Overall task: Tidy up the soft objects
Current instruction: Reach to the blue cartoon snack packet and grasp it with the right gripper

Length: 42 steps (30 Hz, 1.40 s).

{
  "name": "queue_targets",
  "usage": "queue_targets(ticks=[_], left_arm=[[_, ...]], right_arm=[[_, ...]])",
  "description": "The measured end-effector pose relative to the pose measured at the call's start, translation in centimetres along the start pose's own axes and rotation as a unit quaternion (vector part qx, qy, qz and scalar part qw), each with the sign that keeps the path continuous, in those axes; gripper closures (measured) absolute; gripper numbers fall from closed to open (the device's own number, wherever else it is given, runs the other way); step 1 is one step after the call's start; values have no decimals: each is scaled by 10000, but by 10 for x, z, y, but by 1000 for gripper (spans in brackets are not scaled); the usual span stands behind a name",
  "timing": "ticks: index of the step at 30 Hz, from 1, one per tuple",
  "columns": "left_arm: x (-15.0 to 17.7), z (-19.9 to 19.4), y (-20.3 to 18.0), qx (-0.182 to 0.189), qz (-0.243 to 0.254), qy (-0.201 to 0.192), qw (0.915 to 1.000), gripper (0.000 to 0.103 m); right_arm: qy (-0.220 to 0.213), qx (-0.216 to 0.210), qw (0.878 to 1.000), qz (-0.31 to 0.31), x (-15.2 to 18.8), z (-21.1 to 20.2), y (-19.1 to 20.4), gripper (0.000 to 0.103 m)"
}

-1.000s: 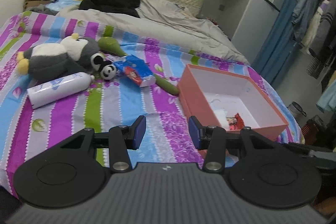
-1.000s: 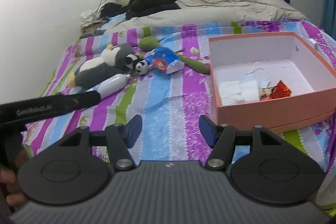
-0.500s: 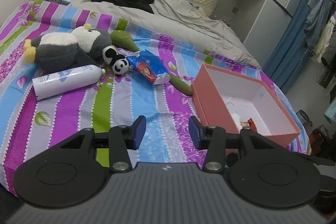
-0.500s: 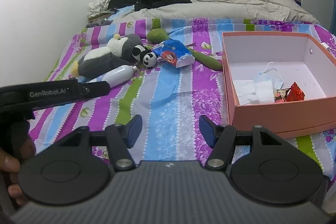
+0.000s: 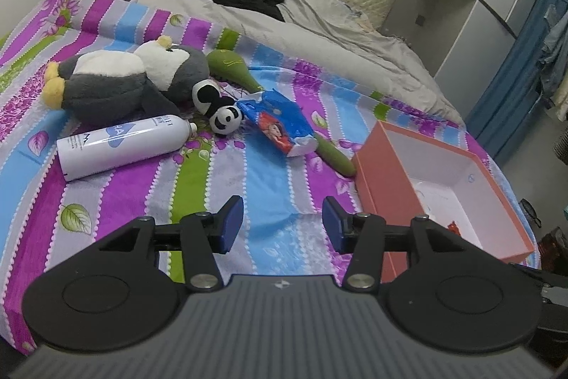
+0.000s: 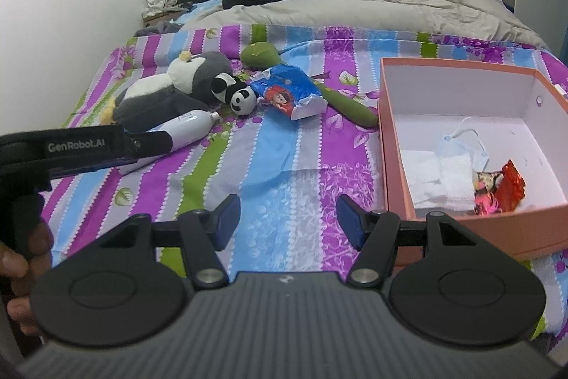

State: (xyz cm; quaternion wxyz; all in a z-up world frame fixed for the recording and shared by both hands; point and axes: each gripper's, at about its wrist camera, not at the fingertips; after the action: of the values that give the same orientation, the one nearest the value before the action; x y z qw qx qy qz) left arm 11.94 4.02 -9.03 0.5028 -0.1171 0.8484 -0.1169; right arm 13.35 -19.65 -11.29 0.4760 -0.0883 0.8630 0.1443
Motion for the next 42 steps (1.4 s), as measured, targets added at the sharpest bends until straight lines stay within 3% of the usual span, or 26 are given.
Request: queue_targets(ticks=[9,19,24,30,34,42], left_arm=[[-11,56,15,-73,-117,156,9998,46],[-26,142,30,-163,-259,260,9992,46],[-29,189,38,-450,109,144,9988,46],[-28,244,59,-612,79,144,9980,46],[-27,274,64,-777,353,131,9963,46],[-27,313,67,-728,610,198,9953,46]], right_arm=[[177,70,9996,-224,-15,44,-4,41],[379,87,9982,-465,-27,120,-5,41],[364,72,9970,-680,-36,156,-2,41],[330,-48,9933,-1111,-45,202,3,45],[331,-181,9886,-1455,-49,234,14,46],[250,-175,9762,-2146,-45,273,29,58]])
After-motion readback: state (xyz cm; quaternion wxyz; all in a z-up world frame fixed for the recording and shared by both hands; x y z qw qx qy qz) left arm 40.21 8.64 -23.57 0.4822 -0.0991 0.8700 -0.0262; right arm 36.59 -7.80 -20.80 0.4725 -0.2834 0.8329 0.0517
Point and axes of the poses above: each gripper's, at about its wrist camera, not at the fingertips, and z roughly the way its jaws point, y to its left, x to its underside, and after that the axes turned 11 degrees about -y, right-handed
